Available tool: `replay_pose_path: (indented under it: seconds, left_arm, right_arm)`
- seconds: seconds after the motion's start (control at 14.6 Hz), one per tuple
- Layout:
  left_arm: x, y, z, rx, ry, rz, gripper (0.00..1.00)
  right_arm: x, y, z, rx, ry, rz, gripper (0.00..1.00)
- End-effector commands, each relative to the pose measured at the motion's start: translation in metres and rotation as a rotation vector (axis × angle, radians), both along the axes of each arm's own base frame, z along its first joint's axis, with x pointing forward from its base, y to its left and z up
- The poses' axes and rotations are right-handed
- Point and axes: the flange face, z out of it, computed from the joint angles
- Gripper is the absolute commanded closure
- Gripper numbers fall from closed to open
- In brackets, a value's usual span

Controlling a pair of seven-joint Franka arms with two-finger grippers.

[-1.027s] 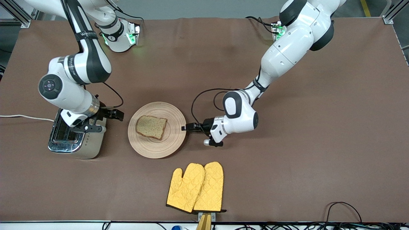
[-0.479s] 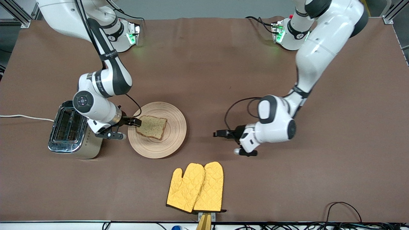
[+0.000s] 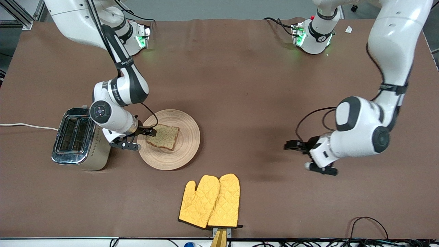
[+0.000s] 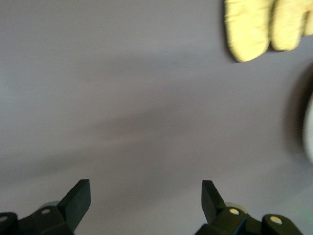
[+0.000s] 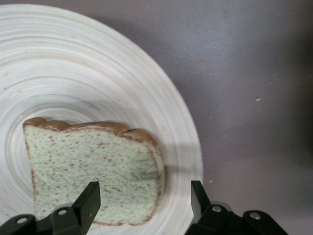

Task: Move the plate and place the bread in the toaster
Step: 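Release the plate with the left gripper while the right gripper grasps the bread, then lift the bread slice with the right gripper toward the toaster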

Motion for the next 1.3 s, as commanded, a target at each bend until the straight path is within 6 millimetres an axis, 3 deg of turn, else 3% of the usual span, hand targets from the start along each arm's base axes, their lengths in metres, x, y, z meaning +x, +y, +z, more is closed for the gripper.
replay_pose_path:
  seconds: [0.0, 0.14, 0.41, 0.55, 0.82, 1.1, 1.23]
  left_arm:
    - [-0.018, 0.034, 0.052, 0.163, -0.032, -0.040, 0.00]
    - [-0.028, 0.050, 0.087, 0.206, -0.021, -0.031, 0.00]
    - [-0.047, 0.059, 0.161, 0.299, -0.050, -0.032, 0.00]
    - [-0.051, 0.082, 0.194, 0.314, -0.050, -0.003, 0.00]
    - [-0.079, 0.084, 0.246, 0.351, -0.069, 0.008, 0.00]
    - [-0.103, 0.081, 0.281, 0.388, -0.084, 0.004, 0.00]
    - [-0.106, 0.083, 0.283, 0.396, -0.083, -0.021, 0.00]
  right_arm:
    - [-0.002, 0.006, -0.009, 0.002, -0.002, -0.021, 0.25]
    - [-0.002, 0.004, -0.016, -0.003, 0.008, -0.024, 0.28]
    - [-0.002, 0.001, -0.020, -0.005, 0.015, -0.030, 0.34]
    - [-0.002, -0.002, -0.024, -0.008, 0.019, -0.035, 0.39]
    - [-0.002, -0.002, -0.024, -0.008, 0.022, -0.035, 0.47]
    - [-0.002, -0.003, -0.026, -0.008, 0.021, -0.035, 0.50]
    - [-0.002, -0.003, -0.026, -0.008, 0.022, -0.035, 0.52]
